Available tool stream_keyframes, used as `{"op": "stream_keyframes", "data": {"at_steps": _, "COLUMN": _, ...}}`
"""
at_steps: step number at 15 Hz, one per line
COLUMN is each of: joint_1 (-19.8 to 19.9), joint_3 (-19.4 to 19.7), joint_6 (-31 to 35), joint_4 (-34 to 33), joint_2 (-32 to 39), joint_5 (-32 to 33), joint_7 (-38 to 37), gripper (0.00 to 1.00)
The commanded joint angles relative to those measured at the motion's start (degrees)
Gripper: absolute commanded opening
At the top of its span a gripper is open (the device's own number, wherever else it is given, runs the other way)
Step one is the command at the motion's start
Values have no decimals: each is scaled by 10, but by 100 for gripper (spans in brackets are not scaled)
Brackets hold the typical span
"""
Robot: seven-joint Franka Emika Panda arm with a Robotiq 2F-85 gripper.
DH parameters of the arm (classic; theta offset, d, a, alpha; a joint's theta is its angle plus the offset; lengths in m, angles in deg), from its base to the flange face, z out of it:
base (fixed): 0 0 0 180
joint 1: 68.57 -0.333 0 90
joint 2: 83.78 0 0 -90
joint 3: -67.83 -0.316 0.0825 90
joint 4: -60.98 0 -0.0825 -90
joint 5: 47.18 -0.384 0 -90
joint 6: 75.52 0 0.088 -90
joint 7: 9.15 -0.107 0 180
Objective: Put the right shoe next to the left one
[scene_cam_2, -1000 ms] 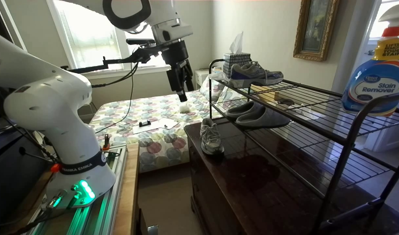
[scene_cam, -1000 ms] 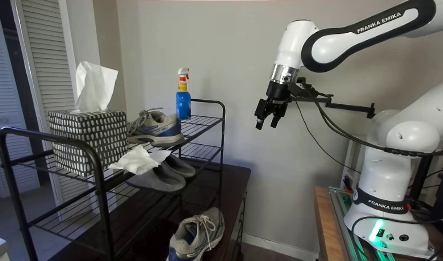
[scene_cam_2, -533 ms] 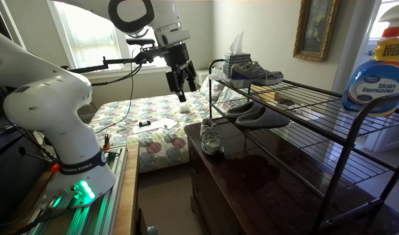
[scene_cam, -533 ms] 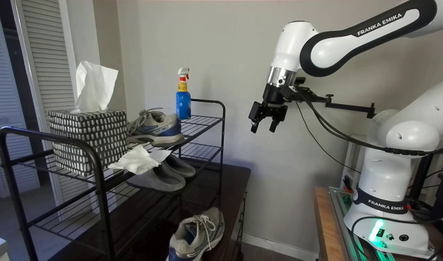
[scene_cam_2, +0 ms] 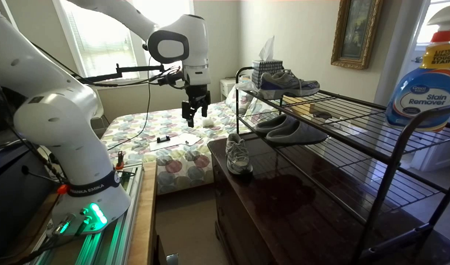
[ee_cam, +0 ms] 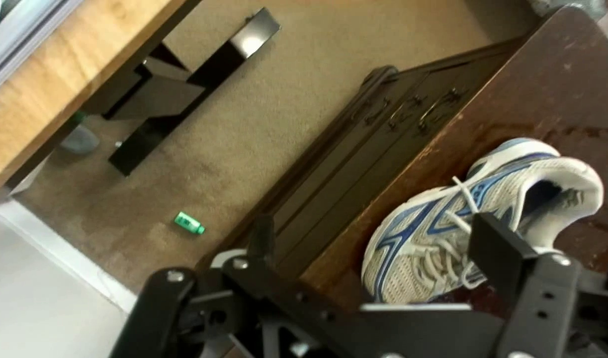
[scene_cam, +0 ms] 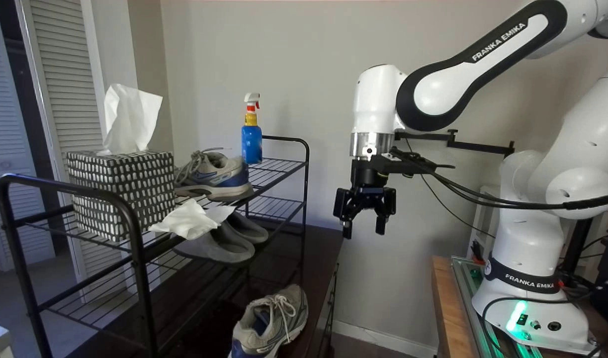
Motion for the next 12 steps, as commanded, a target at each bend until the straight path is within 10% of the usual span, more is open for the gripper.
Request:
{"op": "stream_keyframes", "data": {"at_steps": 1, "joint_1": -41, "joint_3": 12, "joint_6": 102, "joint_4": -30, "joint_2": 103, "joint_5": -99, "joint_7": -16, "gripper": 100}}
{"op": "stream_keyframes", "data": {"at_steps": 12, "joint_1": -64, "joint_3": -12, "joint_6": 188, "joint_4": -45, "joint_2": 170, "joint_5": -106, "joint_7": -100, "gripper": 100}}
